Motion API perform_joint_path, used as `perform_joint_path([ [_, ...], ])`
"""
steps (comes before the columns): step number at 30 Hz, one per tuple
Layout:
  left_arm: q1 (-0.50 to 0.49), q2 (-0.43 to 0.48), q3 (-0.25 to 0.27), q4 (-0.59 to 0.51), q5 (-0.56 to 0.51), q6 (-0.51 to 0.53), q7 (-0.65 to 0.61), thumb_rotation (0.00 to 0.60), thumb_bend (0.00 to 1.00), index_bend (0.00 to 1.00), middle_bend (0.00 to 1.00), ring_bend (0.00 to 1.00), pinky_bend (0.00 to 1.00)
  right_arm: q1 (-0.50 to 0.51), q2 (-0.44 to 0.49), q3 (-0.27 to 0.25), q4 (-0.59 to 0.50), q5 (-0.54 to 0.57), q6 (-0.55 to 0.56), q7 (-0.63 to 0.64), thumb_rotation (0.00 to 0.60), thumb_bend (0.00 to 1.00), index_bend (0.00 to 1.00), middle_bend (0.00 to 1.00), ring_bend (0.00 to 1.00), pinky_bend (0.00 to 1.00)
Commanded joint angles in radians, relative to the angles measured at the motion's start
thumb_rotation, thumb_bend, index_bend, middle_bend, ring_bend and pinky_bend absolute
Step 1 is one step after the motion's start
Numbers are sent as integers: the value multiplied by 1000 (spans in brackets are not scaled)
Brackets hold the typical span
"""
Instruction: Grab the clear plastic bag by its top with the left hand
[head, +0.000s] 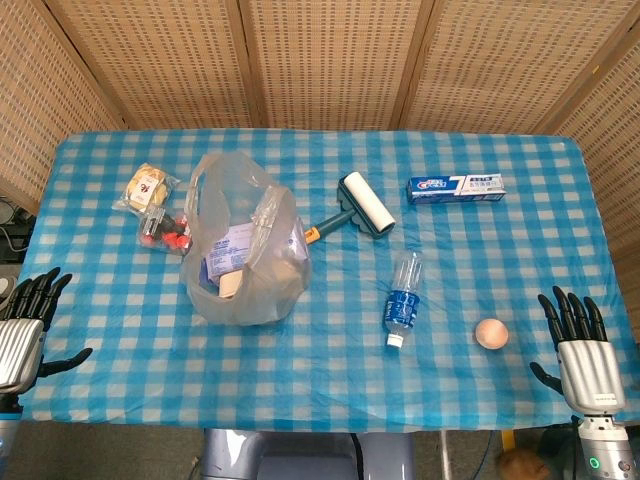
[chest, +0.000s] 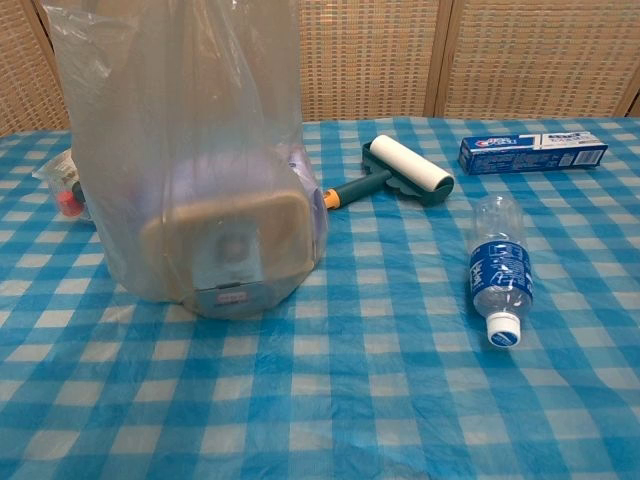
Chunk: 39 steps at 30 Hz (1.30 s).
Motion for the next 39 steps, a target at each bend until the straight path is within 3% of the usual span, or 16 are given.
perform_joint_path([
  [1,0,0,0,0,0,0,-1,600,0,0,0,0,0,0,0,0,0,0,0,0,600,0,73,0,0,0],
  [14,-31,9,-12,-29,-11,-50,-25,600,0,0,0,0,0,2,4,8,-4,12,-3,5,600,0,73,0,0,0],
  [22,-194,107,-115,-144,-47,-240,-192,600,0,0,0,0,0,11,2,31,1,57,-25,5,600,0,73,0,0,0],
  [26,-297,160,-169,-184,-17,-356,-436,600,0,0,0,0,0,13,1,40,9,80,-34,6,600,0,73,0,0,0],
  [27,-350,167,-207,-201,12,-389,-578,600,0,0,0,0,0,12,1,46,14,93,-36,9,600,0,73,0,0,0],
  [28,-371,174,-218,-192,21,-409,-632,600,0,0,0,0,0,13,1,47,16,97,-38,11,600,0,73,0,0,0],
  [30,-431,183,-246,-190,48,-452,-858,600,0,0,0,0,0,13,1,52,22,109,-42,15,600,0,73,0,0,0],
  [32,-461,183,-262,-173,62,-459,-983,600,0,0,0,0,0,14,1,54,25,115,-44,16,600,0,73,0,0,0],
  [34,-499,174,-276,-142,76,-467,-1098,600,0,0,0,0,0,14,0,56,28,121,-47,17,600,0,73,0,0,0],
  [39,-549,165,-285,-120,80,-496,-1207,600,0,0,0,0,0,16,-1,58,33,128,-51,17,600,0,73,0,0,0],
])
